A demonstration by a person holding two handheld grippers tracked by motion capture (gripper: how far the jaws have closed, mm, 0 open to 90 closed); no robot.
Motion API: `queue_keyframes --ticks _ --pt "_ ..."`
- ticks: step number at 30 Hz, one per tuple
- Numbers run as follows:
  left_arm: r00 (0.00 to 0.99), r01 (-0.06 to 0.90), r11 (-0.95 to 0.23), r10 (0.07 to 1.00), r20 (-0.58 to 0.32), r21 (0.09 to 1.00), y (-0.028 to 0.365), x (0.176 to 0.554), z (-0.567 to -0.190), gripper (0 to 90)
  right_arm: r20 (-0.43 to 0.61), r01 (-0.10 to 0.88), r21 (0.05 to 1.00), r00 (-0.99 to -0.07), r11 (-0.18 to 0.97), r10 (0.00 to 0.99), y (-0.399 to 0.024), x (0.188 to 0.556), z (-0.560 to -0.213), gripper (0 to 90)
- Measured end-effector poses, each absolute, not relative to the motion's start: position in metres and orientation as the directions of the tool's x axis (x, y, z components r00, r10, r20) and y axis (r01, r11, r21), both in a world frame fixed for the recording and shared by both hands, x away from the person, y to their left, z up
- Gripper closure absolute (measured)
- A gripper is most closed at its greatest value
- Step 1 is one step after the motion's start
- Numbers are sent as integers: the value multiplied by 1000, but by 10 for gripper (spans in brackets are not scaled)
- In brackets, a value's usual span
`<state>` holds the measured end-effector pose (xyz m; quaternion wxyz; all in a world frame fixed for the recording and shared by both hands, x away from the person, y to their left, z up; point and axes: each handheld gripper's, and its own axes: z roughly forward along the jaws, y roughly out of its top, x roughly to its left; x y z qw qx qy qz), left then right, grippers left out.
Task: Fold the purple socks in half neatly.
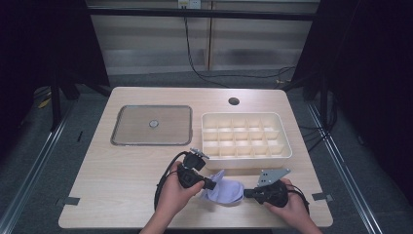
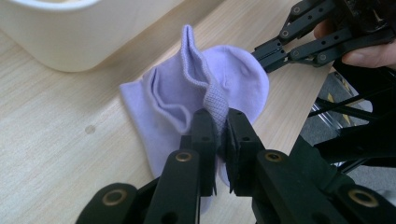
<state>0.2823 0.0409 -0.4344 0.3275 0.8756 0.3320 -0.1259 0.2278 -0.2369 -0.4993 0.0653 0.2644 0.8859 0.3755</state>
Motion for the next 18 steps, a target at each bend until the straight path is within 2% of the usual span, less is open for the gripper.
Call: queue_keyframes --ticks 10,18 --pt "750 662 -575 501 -432 481 35 283 -435 836 82 419 703 -851 575 519 -237 228 -499 896" --pt "711 703 -544 553 -434 458 56 289 -442 836 86 418 705 -852 574 516 -238 229 -500 888"
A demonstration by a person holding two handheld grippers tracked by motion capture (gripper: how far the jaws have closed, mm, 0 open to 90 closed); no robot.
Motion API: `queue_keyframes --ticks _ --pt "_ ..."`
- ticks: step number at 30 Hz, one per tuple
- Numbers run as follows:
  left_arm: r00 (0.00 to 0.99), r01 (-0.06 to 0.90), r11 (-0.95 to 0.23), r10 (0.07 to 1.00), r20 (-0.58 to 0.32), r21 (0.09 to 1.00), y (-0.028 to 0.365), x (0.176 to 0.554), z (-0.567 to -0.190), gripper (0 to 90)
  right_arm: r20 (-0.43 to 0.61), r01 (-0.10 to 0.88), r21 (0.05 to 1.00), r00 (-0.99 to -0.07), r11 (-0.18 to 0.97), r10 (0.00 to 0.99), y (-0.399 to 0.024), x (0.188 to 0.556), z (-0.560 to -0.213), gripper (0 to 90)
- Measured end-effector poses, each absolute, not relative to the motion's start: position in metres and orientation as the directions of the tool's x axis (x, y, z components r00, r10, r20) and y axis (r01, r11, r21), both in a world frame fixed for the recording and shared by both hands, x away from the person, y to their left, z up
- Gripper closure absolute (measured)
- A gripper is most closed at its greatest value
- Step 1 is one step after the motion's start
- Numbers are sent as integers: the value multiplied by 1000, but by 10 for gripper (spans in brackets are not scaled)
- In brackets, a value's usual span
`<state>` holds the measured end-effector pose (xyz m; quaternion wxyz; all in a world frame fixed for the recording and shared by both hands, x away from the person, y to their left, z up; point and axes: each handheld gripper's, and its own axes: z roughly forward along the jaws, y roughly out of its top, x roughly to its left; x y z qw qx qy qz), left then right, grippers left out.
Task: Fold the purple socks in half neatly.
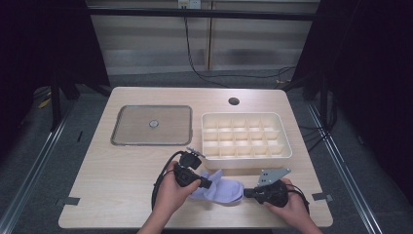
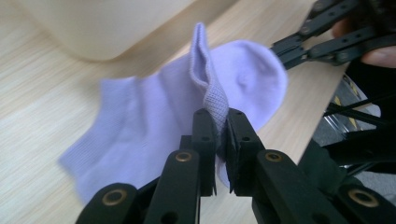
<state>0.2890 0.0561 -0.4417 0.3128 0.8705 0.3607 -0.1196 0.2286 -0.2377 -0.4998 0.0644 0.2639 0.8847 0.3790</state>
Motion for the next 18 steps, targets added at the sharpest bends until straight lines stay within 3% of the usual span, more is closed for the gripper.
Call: queue_keyframes --ticks 18 --pt "669 741 -542 646 -367 397 85 301 -457 830 87 415 704 -855 576 511 -238 229 -500 889"
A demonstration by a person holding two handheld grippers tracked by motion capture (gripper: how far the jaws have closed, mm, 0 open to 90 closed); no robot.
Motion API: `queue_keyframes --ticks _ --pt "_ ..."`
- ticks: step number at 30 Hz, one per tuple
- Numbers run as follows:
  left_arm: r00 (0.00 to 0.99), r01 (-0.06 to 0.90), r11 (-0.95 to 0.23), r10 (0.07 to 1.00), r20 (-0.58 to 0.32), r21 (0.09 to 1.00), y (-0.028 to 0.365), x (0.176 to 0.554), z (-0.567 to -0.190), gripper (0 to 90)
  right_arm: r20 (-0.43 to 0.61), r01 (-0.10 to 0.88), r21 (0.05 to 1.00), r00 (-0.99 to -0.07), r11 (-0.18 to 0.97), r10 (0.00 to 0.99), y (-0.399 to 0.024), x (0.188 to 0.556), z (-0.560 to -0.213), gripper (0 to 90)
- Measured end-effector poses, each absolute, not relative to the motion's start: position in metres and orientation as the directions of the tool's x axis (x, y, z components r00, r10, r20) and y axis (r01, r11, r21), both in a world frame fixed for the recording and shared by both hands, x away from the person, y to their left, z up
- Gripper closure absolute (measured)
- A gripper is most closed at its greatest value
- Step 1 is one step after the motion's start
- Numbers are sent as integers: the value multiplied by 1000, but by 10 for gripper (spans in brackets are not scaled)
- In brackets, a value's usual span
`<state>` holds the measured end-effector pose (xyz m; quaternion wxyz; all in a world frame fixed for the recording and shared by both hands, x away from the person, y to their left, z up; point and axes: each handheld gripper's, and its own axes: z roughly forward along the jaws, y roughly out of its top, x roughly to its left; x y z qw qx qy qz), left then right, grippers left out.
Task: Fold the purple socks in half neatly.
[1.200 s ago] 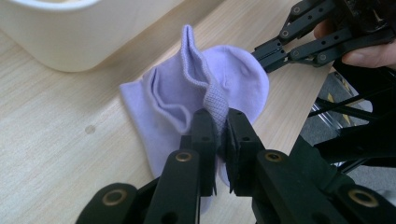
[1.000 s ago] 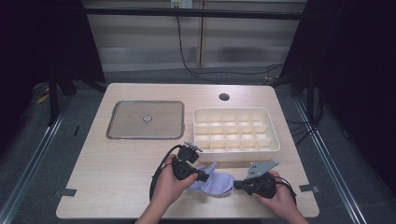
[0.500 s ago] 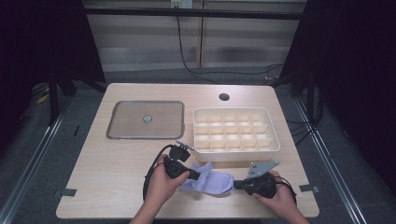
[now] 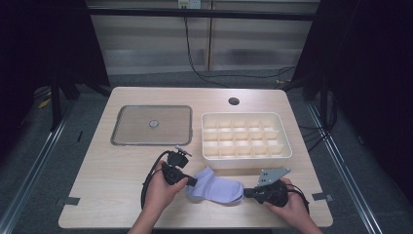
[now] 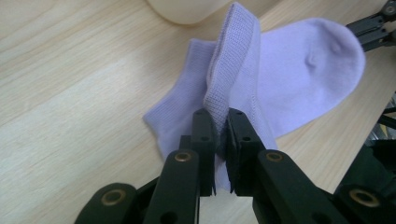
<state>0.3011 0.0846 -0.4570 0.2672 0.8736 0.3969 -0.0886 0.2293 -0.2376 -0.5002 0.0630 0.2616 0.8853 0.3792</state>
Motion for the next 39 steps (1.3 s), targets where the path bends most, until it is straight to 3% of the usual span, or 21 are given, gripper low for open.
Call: queue_keyframes --ticks 3,7,17,21,23,27,39 --pt "660 748 -543 666 -348 381 87 303 -463 812 89 417 706 -855 573 512 -237 229 -500 888" --pt "645 756 -523 698 -312 392 89 304 -470 689 86 414 705 -856 576 509 -238 229 -500 887" --pt "613 775 -462 716 -334 431 87 310 -478 648 90 413 710 -857 571 508 -238 230 -501 887" --pt "641 751 -503 711 -290 428 80 310 -477 662 96 417 710 -855 567 509 -238 230 -501 887" --pt "650 743 -521 712 -266 420 77 309 -477 712 101 423 710 -853 563 512 -239 230 -501 887" --pt "634 763 -515 717 -291 391 76 309 -477 801 95 415 713 -856 565 509 -238 230 -501 888" --pt "640 767 -504 643 -421 398 77 306 -458 813 98 417 714 -855 563 509 -238 230 -501 889"
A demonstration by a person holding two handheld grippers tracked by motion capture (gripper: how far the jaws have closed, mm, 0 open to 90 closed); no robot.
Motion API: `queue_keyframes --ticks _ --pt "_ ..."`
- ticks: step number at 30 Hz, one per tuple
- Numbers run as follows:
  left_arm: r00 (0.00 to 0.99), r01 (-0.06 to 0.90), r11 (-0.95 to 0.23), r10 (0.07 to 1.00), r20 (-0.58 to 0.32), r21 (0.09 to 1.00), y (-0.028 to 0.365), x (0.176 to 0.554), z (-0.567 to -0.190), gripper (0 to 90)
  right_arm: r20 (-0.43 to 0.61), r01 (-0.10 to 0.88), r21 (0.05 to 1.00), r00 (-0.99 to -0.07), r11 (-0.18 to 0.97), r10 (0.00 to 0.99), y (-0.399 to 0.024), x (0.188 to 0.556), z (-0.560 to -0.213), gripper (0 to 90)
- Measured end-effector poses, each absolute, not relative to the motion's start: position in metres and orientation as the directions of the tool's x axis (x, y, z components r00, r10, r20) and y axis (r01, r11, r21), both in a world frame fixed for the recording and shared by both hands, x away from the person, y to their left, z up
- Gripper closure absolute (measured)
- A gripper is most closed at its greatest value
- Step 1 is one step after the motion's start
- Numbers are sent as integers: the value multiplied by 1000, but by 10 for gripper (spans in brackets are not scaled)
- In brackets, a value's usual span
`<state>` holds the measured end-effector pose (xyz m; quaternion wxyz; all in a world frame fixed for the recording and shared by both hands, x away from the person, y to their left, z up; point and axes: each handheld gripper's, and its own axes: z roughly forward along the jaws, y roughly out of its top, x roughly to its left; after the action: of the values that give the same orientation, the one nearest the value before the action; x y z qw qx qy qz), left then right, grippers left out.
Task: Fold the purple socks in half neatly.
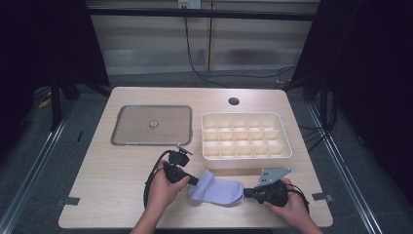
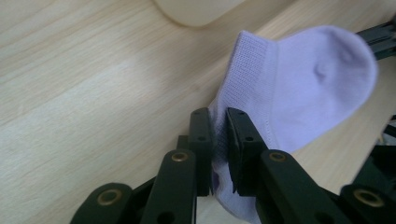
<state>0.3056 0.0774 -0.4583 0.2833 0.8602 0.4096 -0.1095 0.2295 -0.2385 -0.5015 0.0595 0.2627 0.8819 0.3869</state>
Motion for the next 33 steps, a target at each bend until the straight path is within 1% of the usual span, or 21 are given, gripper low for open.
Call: queue_keyframes --ticks 4,14,19,23,33 --pt "641 767 -497 620 -453 405 75 304 -453 814 100 420 714 -854 561 511 -238 229 -501 889" --pt "661 750 -510 588 -466 421 63 300 -441 822 97 416 714 -855 563 509 -238 229 -501 888" --pt "672 740 -519 577 -464 427 55 299 -437 823 89 409 716 -858 566 507 -238 229 -502 892" --pt "698 716 -553 560 -445 426 47 298 -434 824 92 413 716 -855 562 511 -238 229 -502 895" --pt "713 701 -566 543 -444 434 38 296 -432 824 89 410 720 -855 561 511 -236 229 -502 896"
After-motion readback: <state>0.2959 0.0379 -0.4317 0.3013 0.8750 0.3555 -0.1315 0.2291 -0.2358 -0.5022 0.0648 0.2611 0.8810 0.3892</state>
